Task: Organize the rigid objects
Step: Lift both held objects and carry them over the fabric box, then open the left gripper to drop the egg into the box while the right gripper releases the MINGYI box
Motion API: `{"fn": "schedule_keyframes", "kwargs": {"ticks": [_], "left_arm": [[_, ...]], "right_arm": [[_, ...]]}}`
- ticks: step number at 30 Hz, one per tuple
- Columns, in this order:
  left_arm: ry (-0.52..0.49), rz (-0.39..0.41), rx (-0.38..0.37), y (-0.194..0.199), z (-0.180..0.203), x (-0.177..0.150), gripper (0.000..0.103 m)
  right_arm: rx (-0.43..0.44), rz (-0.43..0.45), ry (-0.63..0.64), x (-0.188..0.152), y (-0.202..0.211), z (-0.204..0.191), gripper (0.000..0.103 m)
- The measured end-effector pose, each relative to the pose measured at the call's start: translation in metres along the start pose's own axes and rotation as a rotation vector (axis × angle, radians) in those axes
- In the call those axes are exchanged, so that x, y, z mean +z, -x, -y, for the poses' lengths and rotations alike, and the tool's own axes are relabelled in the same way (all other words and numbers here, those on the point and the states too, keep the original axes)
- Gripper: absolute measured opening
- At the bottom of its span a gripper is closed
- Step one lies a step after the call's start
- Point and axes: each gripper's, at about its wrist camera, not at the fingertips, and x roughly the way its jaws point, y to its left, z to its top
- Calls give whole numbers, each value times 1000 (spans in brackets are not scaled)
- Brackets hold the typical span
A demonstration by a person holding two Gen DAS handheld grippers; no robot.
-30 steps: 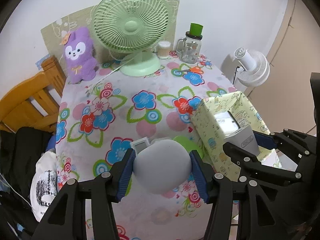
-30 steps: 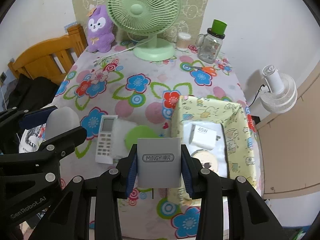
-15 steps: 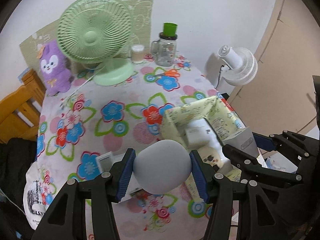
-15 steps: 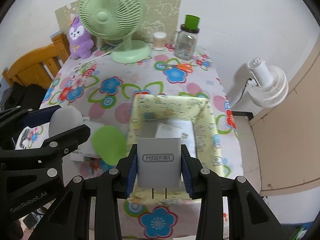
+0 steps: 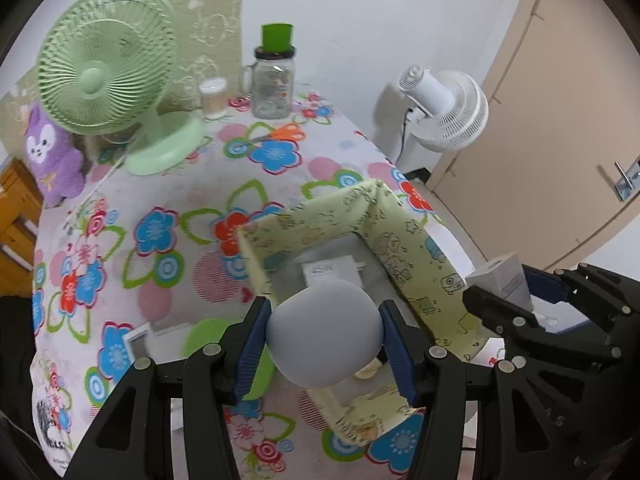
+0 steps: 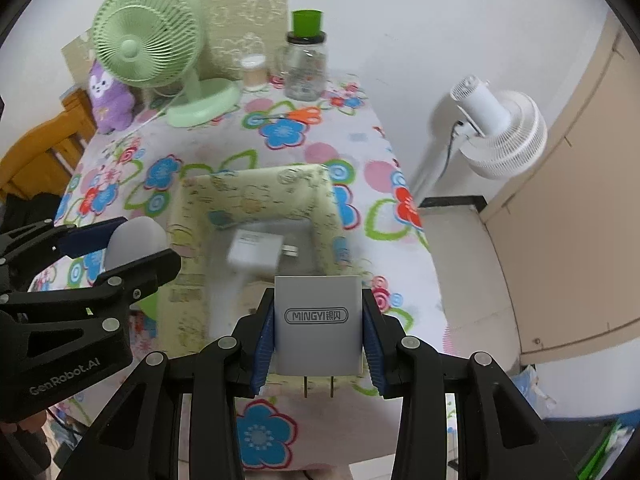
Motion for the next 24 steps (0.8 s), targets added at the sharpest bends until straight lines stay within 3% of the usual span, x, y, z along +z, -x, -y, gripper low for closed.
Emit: {"fn": "schedule_keyframes", "kwargs": {"ticks": [24], "left_arm": [[-70, -190, -44, -86, 58, -19, 57]], "right_arm": [[8, -74, -22, -14, -40, 46, 42]]}}
